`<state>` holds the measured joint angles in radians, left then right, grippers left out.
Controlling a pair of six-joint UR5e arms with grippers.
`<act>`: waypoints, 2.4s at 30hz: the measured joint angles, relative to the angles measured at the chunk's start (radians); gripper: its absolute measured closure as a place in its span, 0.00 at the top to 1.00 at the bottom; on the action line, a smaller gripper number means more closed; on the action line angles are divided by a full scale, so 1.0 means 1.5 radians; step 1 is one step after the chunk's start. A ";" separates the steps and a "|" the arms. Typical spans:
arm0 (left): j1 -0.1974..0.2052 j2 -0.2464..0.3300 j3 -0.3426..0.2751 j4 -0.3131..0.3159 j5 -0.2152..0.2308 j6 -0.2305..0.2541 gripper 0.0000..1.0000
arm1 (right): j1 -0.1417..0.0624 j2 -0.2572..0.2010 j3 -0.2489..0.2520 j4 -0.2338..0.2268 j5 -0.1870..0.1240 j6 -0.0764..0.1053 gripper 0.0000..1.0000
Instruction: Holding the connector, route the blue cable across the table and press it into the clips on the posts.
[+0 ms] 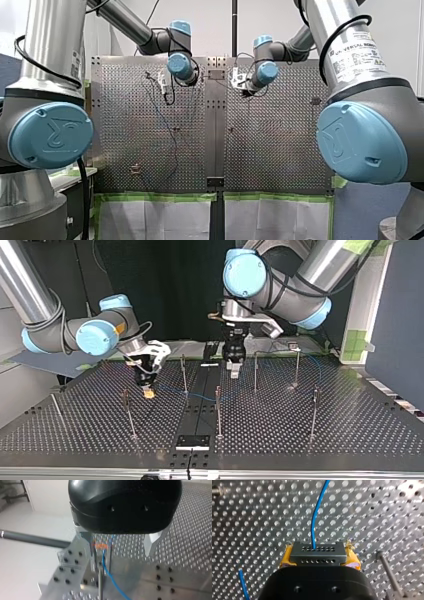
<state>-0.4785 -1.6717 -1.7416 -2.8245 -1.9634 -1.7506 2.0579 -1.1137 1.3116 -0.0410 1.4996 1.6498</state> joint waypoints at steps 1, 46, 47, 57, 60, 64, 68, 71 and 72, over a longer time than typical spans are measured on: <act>-0.005 0.005 -0.005 0.004 0.002 0.001 1.00 | -0.002 0.000 0.001 0.000 0.000 0.000 0.00; -0.140 -0.195 0.223 -0.022 -0.153 0.113 1.00 | -0.049 0.001 0.002 -0.001 0.002 -0.007 0.00; -0.139 -0.202 0.230 -0.020 -0.157 0.114 1.00 | -0.049 0.001 0.002 -0.001 0.002 -0.007 0.00; -0.128 -0.242 0.290 0.011 -0.180 0.121 1.00 | -0.050 0.001 0.003 0.000 0.002 -0.008 0.00; -0.125 -0.243 0.306 0.019 -0.181 0.122 1.00 | -0.050 0.001 0.003 0.000 0.002 -0.008 0.00; -0.121 -0.246 0.327 0.027 -0.182 0.123 1.00 | -0.050 0.001 0.003 0.000 0.002 -0.008 0.00; -0.106 -0.264 0.352 0.022 -0.177 0.123 1.00 | -0.050 0.001 0.003 0.000 0.002 -0.008 0.00; -0.091 -0.281 0.370 0.012 -0.167 0.121 1.00 | -0.051 0.001 0.003 0.000 0.002 -0.008 0.00; -0.086 -0.286 0.375 0.008 -0.165 0.120 1.00 | -0.052 0.001 0.003 0.000 0.003 -0.008 0.00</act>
<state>-0.6082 -2.1006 -1.1784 -2.8127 -2.2102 -1.5700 1.9803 -1.1116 1.3155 -0.0415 1.5036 1.6371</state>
